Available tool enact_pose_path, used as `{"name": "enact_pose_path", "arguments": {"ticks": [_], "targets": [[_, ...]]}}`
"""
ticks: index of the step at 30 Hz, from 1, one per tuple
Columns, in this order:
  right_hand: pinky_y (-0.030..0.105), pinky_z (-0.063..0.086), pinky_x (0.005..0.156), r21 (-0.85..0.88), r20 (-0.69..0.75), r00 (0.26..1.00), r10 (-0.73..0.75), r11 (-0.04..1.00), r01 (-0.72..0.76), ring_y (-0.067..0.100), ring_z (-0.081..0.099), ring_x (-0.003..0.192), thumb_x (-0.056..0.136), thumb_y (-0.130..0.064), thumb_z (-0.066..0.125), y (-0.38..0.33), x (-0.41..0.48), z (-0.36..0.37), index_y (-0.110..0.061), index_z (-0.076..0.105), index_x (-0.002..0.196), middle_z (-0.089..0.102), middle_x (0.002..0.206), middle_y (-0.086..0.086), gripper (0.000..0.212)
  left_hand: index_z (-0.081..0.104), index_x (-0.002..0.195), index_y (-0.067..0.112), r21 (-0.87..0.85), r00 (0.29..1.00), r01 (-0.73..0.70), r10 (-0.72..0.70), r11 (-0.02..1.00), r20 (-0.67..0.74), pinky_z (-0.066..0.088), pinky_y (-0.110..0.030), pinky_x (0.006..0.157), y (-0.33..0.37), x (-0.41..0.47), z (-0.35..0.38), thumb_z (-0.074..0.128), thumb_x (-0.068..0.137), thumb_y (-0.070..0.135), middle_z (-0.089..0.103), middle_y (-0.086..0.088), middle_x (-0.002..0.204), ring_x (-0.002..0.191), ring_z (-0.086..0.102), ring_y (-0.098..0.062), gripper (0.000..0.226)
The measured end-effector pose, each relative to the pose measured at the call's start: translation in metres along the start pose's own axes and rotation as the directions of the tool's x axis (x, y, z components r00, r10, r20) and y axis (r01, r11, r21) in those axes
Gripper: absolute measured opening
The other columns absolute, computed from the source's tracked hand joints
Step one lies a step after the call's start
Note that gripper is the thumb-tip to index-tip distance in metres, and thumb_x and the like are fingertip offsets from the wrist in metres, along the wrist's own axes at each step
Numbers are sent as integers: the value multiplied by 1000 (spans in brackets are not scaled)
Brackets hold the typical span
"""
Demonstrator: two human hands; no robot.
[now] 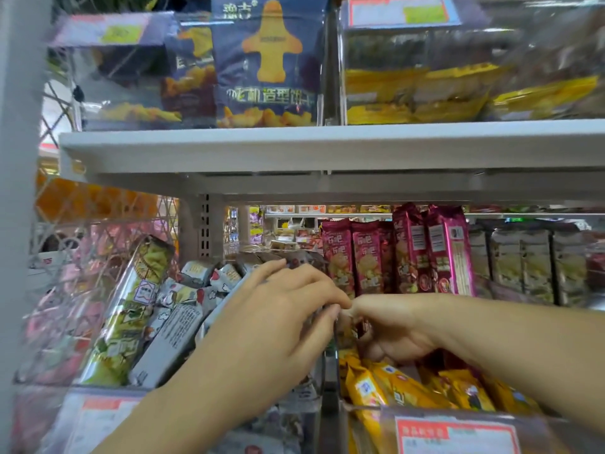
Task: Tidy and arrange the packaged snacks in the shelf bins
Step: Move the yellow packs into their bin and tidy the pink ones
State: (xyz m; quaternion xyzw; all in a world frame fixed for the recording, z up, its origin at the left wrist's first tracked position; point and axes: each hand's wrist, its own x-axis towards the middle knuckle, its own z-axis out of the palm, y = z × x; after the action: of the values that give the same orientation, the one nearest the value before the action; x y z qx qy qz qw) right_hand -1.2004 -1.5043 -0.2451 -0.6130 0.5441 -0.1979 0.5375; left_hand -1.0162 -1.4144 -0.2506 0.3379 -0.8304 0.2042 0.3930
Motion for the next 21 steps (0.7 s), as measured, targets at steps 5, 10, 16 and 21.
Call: {"name": "enact_pose_path", "arguments": {"ticks": [5,10,16,21], "targets": [[26,35,59,-2,28,1000,-2,1000,3,16,42,62,70,-22,62,1,-1,5,-19,52,77,49,77,3,13,62,100,41,-3,1000,4,-4,1000,7,19,-21,108,1,0,0,32,92,40,57,26,100,96,53,5,31],[21,41,45,13,47,994,-94,996,93,7,48,42,84,-4,54,-9,-15,2,-15,50,75,49,61,1,14,61,100,41,-4,1000,1,-1,1000,4,19,-22,108,0,0,1,32,93,40,57,25,100,97,53,4,29],[22,35,57,-129,85,930,-357,922,366,5,58,65,80,3,67,-17,-46,-4,-13,54,108,62,75,-2,35,62,101,40,6,1000,-6,5,1000,23,23,-25,106,0,1,1,34,93,39,58,25,102,97,54,4,29],[39,54,86,-307,-67,780,-623,756,578,18,68,91,70,-1,79,-29,-93,-1,-22,54,113,70,101,4,54,45,118,44,-41,998,54,-54,998,-14,34,-21,98,9,1,-8,39,89,47,47,27,115,108,44,7,29]]}}
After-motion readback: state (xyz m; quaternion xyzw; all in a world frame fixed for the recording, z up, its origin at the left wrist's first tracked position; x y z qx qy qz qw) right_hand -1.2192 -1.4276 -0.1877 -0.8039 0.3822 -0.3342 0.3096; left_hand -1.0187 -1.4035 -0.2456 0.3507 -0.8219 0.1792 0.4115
